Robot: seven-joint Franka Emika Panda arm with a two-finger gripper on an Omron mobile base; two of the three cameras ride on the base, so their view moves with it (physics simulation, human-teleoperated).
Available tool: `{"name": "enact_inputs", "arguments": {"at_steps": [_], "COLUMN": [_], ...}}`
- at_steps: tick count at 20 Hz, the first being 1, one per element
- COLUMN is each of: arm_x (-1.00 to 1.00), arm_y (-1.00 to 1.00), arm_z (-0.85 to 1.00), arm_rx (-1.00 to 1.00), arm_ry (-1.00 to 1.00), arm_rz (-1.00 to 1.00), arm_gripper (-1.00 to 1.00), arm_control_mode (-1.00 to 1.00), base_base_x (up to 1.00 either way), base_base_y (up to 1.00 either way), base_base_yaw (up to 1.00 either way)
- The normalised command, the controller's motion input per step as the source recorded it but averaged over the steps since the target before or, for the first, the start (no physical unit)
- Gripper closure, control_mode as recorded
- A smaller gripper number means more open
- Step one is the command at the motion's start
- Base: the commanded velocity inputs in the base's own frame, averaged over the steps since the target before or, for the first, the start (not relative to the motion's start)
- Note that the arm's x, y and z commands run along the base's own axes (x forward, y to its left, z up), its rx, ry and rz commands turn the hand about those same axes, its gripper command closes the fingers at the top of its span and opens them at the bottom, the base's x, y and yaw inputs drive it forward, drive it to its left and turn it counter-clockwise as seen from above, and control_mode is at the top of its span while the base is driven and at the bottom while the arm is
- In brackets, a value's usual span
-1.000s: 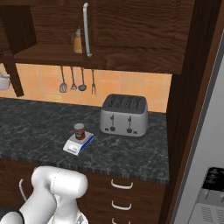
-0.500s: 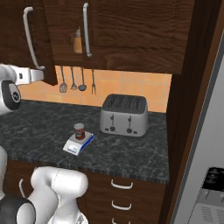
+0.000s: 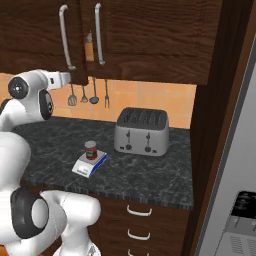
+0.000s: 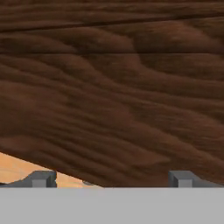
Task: Pick the canned food and place it on the digital scale for weighing, and close the cabinet.
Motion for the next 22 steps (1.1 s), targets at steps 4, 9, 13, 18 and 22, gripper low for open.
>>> {"name": "enact_inputs", "arguments": {"at_steps": [4,9,13,18,22], "arm_x": [1.0,1.0,0.94,0.02,-0.58], "arm_y": [-0.2,-0.2,-0.11,-0.25,-0.14], "arm_z": [0.0,0.0,-0.06,0.08,0.36], "arm_rx": [0.05,0.07,0.02,0.0,0.0], "arm_ry": [-0.14,-0.04,0.0,-0.02,-0.02], "arm_rz": [0.11,0.11,0.08,0.03,0.0], "arm_gripper": [-1.0,-1.0,-1.0,-1.0,-1.0], "arm_control_mode": [-1.0,-1.0,-1.0,-1.0,-1.0], "base_base_x": [0.0,0.0,0.0,0.0,0.0], "base_base_y": [0.0,0.0,0.0,0.0,0.0], "base_base_yaw": [0.0,0.0,0.0,0.0,0.0]}}
